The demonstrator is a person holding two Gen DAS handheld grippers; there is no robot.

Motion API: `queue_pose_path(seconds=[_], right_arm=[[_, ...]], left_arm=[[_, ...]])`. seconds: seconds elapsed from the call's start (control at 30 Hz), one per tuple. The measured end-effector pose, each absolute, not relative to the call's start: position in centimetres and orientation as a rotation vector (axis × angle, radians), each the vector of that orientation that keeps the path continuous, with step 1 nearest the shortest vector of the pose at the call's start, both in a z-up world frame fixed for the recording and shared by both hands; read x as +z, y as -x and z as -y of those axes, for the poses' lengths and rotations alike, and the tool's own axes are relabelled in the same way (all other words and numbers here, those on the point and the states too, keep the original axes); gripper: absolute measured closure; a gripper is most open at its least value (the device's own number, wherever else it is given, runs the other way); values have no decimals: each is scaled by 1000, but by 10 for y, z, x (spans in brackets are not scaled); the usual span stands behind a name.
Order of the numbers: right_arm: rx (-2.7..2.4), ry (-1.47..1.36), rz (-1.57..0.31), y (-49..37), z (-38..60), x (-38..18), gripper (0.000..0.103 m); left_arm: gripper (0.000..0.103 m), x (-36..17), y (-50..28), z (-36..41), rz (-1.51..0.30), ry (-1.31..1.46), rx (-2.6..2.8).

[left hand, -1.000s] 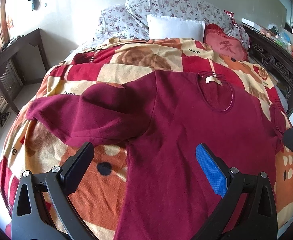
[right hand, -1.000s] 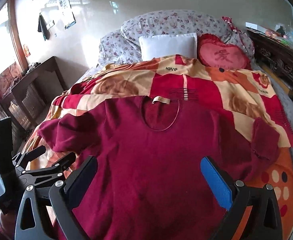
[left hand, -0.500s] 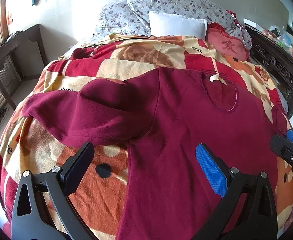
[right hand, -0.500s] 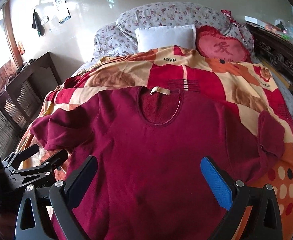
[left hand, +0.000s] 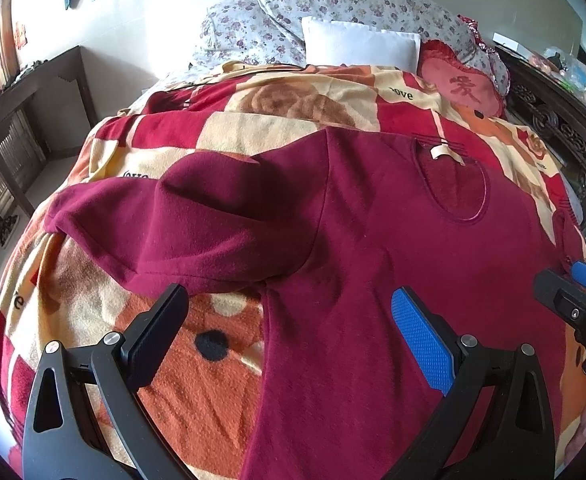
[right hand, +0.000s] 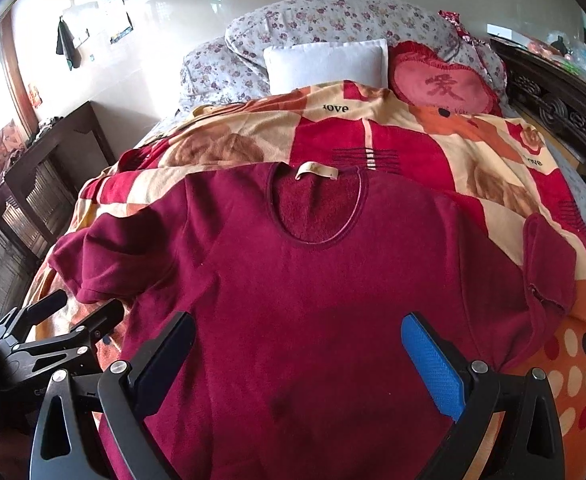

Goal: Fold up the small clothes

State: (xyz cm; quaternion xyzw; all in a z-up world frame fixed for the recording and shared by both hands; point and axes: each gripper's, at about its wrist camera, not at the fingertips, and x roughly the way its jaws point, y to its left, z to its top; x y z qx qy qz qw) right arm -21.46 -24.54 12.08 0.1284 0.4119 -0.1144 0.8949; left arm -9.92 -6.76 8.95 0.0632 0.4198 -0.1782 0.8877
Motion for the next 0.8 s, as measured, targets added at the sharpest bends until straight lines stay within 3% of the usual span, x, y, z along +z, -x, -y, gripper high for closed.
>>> queue_pose_path(seconds=[0.8], right_arm=[[-248,-287,-908,197,250,99,1]], left_arm=[[1,80,84,61,-897,-106,-340]])
